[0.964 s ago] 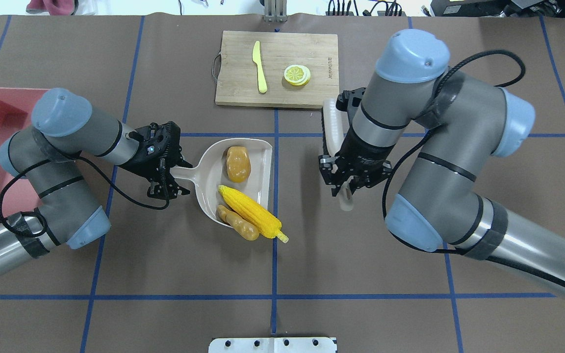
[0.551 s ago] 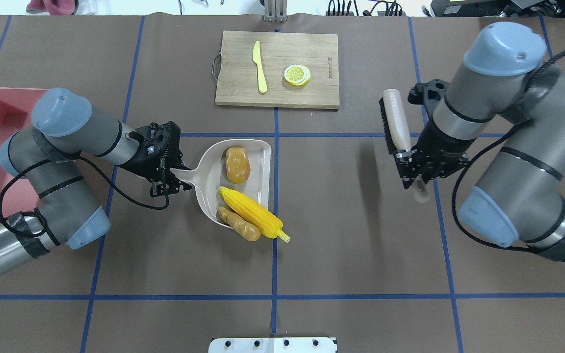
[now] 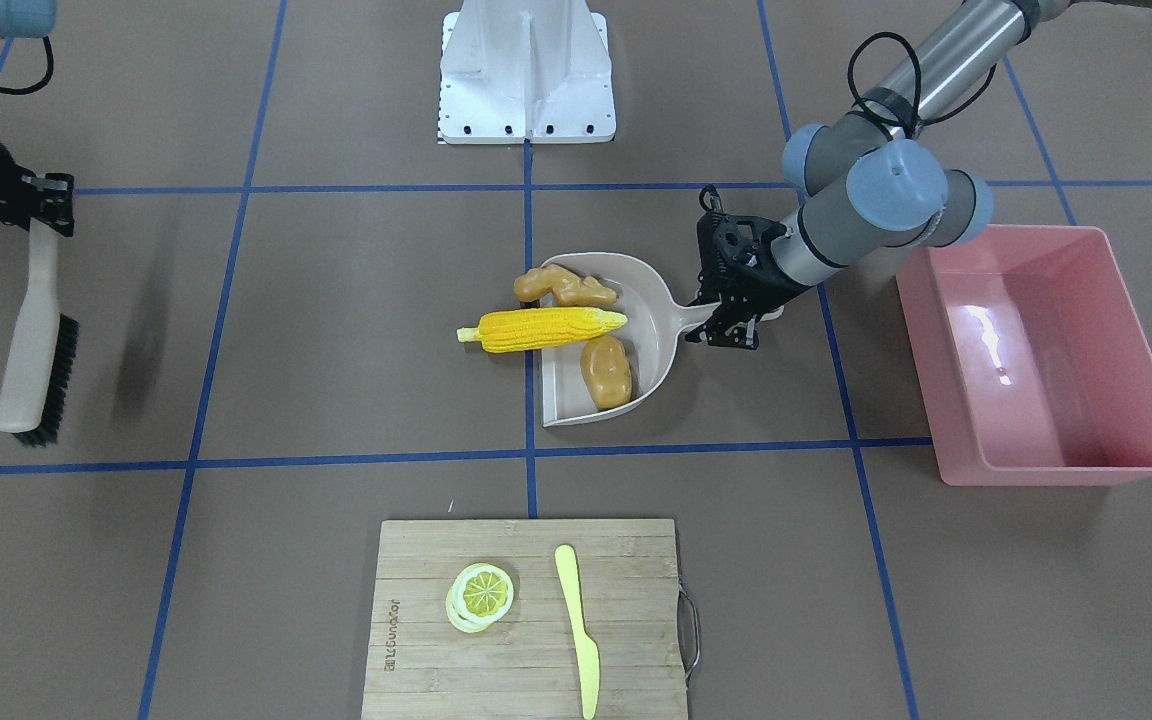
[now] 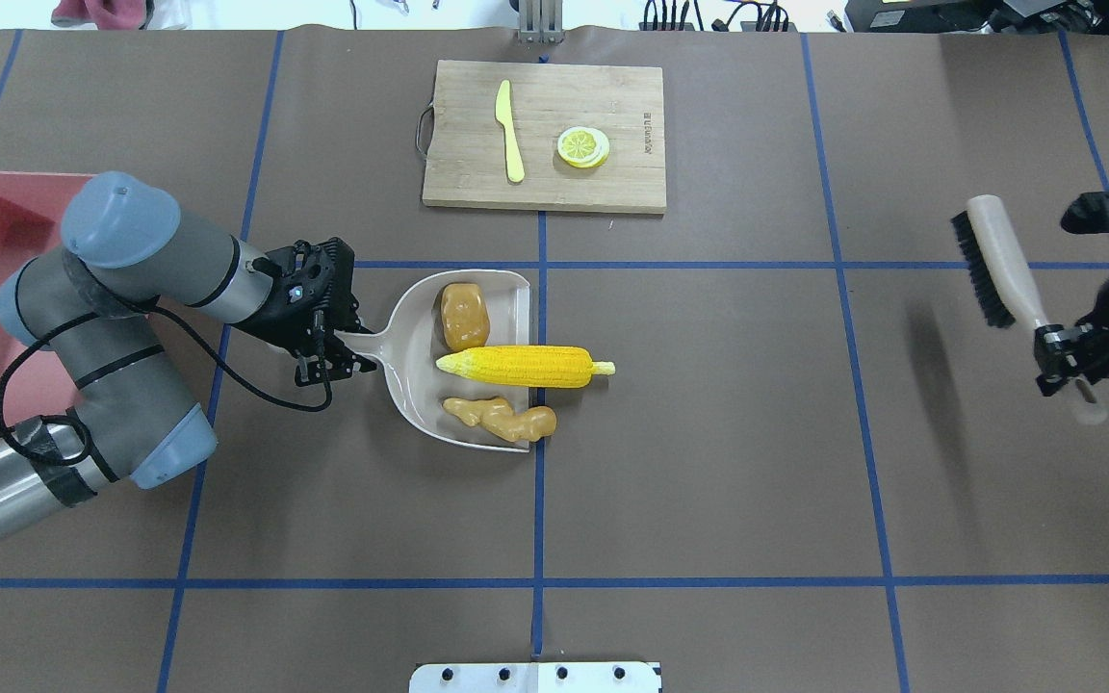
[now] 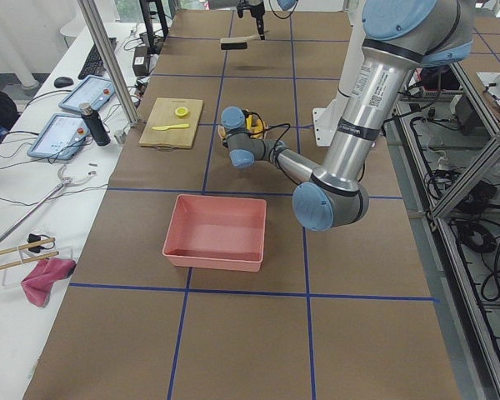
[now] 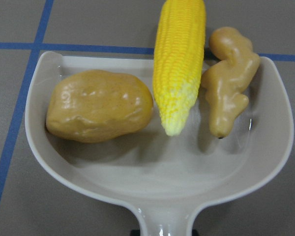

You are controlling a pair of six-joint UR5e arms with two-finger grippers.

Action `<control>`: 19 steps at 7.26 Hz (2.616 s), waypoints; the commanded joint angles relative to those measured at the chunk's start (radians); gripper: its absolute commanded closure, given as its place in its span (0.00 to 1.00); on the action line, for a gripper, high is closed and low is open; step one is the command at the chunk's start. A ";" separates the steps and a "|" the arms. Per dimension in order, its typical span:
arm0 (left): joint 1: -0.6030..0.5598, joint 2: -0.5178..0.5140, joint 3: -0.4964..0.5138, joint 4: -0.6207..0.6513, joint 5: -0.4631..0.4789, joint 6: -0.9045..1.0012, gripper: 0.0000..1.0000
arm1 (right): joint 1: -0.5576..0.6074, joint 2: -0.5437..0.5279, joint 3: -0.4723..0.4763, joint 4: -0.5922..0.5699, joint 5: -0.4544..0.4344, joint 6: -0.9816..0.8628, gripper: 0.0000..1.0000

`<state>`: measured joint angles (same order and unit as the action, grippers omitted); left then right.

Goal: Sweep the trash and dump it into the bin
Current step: 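Lift the brush away from the dustpan with the right gripper, then sweep the brush again toward the dustpan with the right gripper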

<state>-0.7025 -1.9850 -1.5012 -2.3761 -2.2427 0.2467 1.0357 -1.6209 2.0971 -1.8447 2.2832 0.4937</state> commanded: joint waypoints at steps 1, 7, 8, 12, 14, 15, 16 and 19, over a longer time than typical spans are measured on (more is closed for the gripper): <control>0.000 0.000 -0.001 0.002 0.000 -0.001 1.00 | 0.059 -0.076 0.004 -0.004 -0.002 -0.096 1.00; 0.000 -0.006 -0.010 -0.002 -0.005 -0.020 1.00 | -0.277 0.214 0.035 -0.010 0.013 0.479 1.00; 0.000 -0.006 -0.008 -0.002 -0.003 -0.020 1.00 | -0.349 0.257 0.028 -0.007 -0.005 0.541 1.00; 0.002 -0.006 -0.004 -0.002 -0.002 -0.018 1.00 | -0.477 0.438 -0.087 0.001 -0.037 0.659 1.00; 0.002 -0.006 0.001 -0.002 0.002 -0.018 1.00 | -0.514 0.481 -0.118 0.008 -0.039 0.660 1.00; 0.002 -0.006 0.001 -0.002 0.002 -0.018 1.00 | -0.535 0.498 -0.127 0.013 -0.039 0.660 1.00; 0.002 -0.006 0.001 -0.002 0.003 -0.018 1.00 | -0.540 0.515 -0.155 0.053 -0.037 0.669 1.00; 0.002 -0.006 0.003 -0.002 0.005 -0.018 1.00 | -0.565 0.571 -0.273 0.211 -0.039 0.758 1.00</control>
<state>-0.7010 -1.9911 -1.4990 -2.3776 -2.2393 0.2286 0.4761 -1.0829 1.8745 -1.6846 2.2443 1.2238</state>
